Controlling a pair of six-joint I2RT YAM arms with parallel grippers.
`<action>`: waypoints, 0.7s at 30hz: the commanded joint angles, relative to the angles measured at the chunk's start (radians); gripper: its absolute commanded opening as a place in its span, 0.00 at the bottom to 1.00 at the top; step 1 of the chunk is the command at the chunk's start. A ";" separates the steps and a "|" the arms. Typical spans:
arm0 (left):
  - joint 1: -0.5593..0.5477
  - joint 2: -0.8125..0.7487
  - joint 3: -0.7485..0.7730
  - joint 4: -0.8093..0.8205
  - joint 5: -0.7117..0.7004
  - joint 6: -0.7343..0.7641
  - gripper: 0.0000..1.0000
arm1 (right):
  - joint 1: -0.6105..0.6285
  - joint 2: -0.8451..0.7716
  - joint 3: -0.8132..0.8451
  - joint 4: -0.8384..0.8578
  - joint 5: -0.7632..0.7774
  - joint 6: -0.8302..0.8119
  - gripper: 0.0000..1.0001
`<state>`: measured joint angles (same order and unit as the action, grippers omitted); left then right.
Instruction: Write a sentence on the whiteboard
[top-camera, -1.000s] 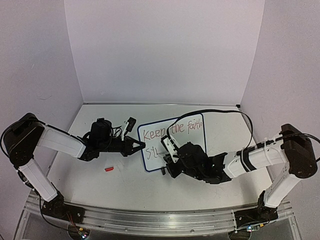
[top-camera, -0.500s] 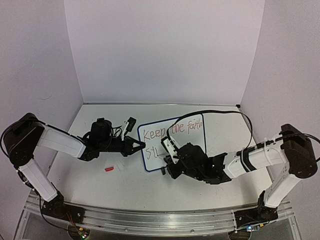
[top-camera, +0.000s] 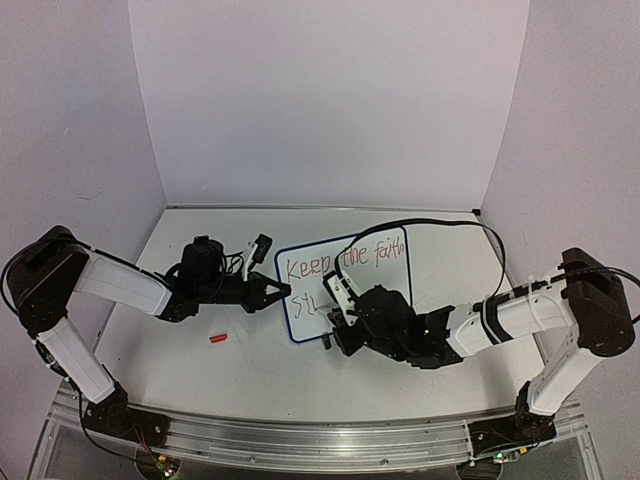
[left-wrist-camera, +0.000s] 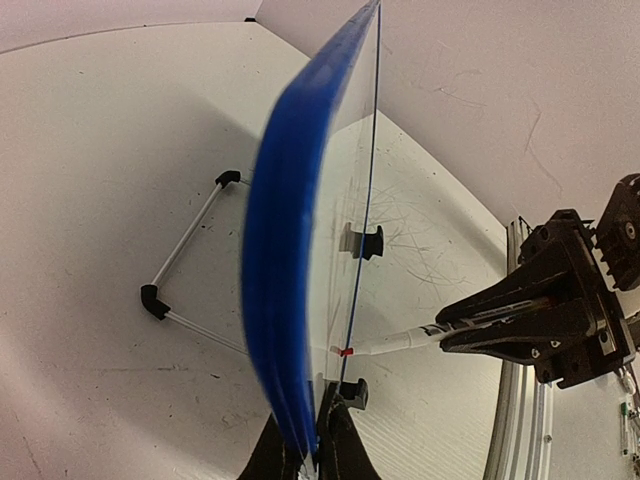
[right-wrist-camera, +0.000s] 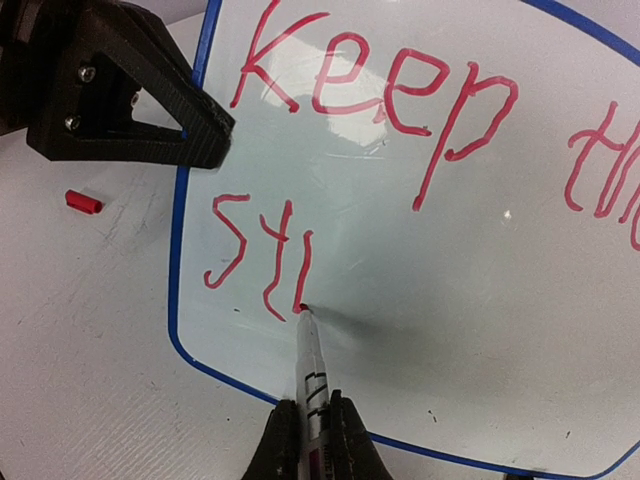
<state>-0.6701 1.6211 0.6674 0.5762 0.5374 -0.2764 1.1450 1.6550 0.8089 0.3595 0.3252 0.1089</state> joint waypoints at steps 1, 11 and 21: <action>0.024 0.024 0.007 -0.087 -0.202 0.062 0.00 | -0.015 -0.002 0.017 0.050 0.051 0.000 0.00; 0.024 0.027 0.008 -0.087 -0.201 0.062 0.00 | -0.021 -0.001 0.022 0.061 0.050 -0.003 0.00; 0.024 0.025 0.004 -0.087 -0.200 0.063 0.00 | -0.030 0.000 0.035 0.075 0.055 -0.002 0.00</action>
<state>-0.6701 1.6211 0.6674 0.5762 0.5350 -0.2764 1.1372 1.6550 0.8090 0.3963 0.3267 0.1059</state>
